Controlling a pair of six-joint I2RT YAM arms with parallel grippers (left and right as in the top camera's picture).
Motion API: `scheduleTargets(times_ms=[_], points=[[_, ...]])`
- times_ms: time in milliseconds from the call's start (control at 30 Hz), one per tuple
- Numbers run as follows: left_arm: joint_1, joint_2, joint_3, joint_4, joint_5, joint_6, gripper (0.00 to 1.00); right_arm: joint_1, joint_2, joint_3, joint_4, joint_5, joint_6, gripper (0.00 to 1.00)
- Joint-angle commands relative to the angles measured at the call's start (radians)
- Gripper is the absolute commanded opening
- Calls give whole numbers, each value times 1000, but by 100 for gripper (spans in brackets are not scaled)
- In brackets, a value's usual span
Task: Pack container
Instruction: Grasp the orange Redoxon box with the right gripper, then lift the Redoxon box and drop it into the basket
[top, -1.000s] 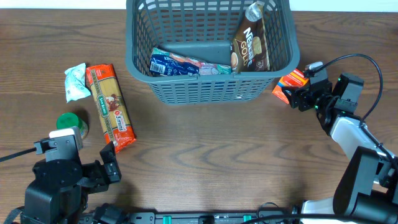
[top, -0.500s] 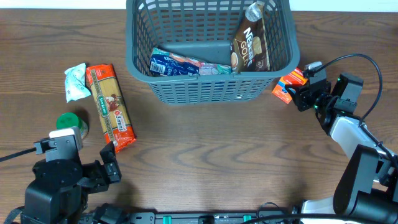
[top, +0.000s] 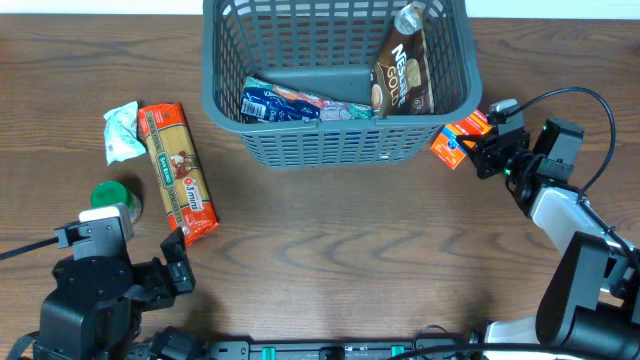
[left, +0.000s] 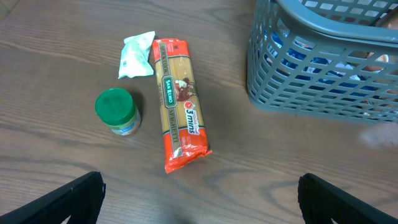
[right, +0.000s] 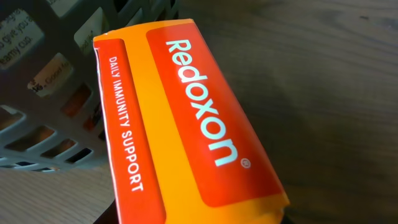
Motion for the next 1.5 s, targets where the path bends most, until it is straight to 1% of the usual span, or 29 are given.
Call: scheduleTargets(times_ms=[0, 133, 167, 200, 233, 333, 400, 500, 633, 733, 867, 1033, 1133, 1267, 1333, 1467], points=[[5, 1, 8, -3, -9, -2, 98, 11, 8, -5, 12, -38, 59, 10], [5, 1, 8, -3, -9, -2, 98, 9, -8, -5, 74, -37, 153, 6], [5, 1, 8, -3, -9, -2, 99, 6, -15, -4, 91, -36, 172, 7], [5, 1, 8, -3, -10, -2, 99, 3, -24, -3, 109, -36, 193, 11], [5, 1, 8, -3, -9, -2, 99, -2, -36, -3, 132, -36, 222, 12], [5, 1, 8, -3, -9, -2, 98, -19, -87, 7, 171, -34, 284, 11], [5, 1, 8, -3, -9, -2, 98, -30, -132, 18, 177, -33, 309, 7], [5, 1, 8, -3, -9, -2, 99, -40, -216, 40, 177, -25, 308, 6], [5, 1, 8, -3, -9, -2, 99, -45, -337, 68, 170, 61, 330, 4], [5, 1, 8, -3, -9, -2, 98, -46, -435, 89, 164, 97, 343, 5], [5, 1, 8, -3, -9, -2, 99, -45, -535, 117, 165, 102, 413, 1], [5, 1, 8, -3, -9, -2, 99, -30, -617, 162, 180, 98, 542, 1], [5, 1, 8, -3, -9, -2, 98, 26, -631, 194, 192, 97, 591, 1], [5, 1, 8, -3, -9, -2, 98, 156, -617, 220, 249, 119, 619, 2], [5, 1, 8, -3, -9, -2, 99, 230, -599, 229, 268, 181, 643, 1], [5, 1, 8, -3, -9, -2, 98, 386, -526, 253, 301, 321, 645, 1]])
